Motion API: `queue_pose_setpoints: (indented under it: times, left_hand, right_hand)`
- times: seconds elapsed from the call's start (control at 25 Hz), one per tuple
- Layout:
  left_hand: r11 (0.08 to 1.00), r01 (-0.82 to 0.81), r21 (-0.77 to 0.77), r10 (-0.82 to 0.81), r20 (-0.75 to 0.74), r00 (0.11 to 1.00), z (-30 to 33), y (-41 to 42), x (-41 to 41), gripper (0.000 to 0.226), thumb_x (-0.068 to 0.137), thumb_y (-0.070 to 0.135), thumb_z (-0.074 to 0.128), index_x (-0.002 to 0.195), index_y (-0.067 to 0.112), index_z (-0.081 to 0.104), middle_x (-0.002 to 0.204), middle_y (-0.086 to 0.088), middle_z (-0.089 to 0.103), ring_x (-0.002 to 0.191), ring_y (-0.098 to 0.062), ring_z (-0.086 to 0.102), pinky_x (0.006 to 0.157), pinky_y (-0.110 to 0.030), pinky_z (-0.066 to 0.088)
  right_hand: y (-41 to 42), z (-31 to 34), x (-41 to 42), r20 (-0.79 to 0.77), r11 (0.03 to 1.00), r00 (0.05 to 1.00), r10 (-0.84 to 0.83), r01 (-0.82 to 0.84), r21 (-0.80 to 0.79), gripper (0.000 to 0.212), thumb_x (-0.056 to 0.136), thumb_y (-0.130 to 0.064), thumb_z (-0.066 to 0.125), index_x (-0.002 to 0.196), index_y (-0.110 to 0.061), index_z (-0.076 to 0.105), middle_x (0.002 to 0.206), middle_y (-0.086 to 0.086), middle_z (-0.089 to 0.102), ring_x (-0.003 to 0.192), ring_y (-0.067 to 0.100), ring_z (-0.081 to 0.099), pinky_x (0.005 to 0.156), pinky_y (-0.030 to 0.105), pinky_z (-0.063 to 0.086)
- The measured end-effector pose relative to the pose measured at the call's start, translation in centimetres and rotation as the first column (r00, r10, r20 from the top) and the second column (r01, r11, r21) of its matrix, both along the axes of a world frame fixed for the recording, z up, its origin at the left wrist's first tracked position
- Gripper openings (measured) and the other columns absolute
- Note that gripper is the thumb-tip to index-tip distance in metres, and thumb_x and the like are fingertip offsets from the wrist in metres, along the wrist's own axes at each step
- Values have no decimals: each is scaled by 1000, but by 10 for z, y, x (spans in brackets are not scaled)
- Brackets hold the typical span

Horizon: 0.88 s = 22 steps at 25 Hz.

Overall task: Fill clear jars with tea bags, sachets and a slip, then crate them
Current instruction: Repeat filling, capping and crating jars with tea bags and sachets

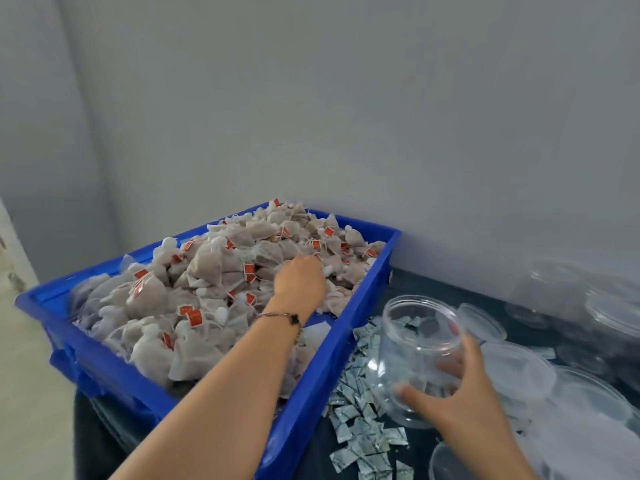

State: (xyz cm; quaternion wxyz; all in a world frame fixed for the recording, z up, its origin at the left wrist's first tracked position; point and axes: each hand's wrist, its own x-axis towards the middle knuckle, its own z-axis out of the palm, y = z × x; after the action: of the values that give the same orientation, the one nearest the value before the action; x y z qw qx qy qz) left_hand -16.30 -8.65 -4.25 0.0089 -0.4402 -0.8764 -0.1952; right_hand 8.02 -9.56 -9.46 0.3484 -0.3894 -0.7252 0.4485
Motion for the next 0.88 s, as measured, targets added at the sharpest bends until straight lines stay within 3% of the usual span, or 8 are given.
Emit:
queue_pose_setpoints:
  times: [0.08,0.16,0.28,0.44,0.52,0.68,0.88]
  left_hand:
    - [989,-73,-125,79,41,996,-14,-2,-19,20,92,4,51,108,7,61,114,-12,62,103,-28,60,81,-34,50]
    - [975,-112,-191,121,35,992,-26,0,-31,22,92,4,50,112,7,61,118,-12,61,106,-27,60,82,-33,51]
    - [956,-123,-265,128,-1,992,-36,6,-40,25,93,8,52,117,6,60,124,-13,57,113,-27,56,90,-33,50]
    - [921,-162,-354,131,-109,985,-51,8,-45,59,94,18,52,146,5,28,152,-15,27,142,-30,23,115,-39,26]
    - [906,-197,-375,176,-89,980,-57,5,-47,64,93,16,51,148,5,21,153,-16,26,142,-30,24,115,-39,27]
    - [861,-260,-436,192,-194,962,-58,0,-45,52,94,19,50,142,8,35,145,-13,38,134,-26,37,104,-35,37]
    - [878,-355,-321,237,-352,905,-61,-3,-44,31,94,16,49,124,16,56,129,-5,56,122,-23,49,96,-32,41]
  right_hand:
    - [-1,-3,-11,-15,999,999,44,-44,24,119,44,-39,90,132,-63,13,109,-37,35,103,-1,45,75,10,38]
    - [2,-6,-23,-46,997,996,78,-76,31,112,49,-30,90,121,-70,14,116,-32,37,109,-1,43,79,11,36]
    - [10,-10,-34,-93,995,990,102,-100,31,102,49,-30,87,107,-76,16,122,-32,39,111,-7,42,76,8,36]
    - [16,-12,-37,-102,992,988,114,-108,65,105,49,-33,86,102,-83,11,122,-42,33,108,-19,38,71,3,37]
    - [17,-12,-34,-100,992,989,110,-104,67,103,50,-37,86,105,-82,11,125,-39,34,109,-19,38,74,5,36]
    - [20,-12,-31,-114,993,987,110,-105,48,101,55,-36,87,114,-73,14,130,-29,41,113,-11,42,80,8,35]
    - [27,-8,-29,-146,993,984,106,-98,66,97,58,-32,88,111,-75,18,127,-28,46,117,-8,45,89,13,41]
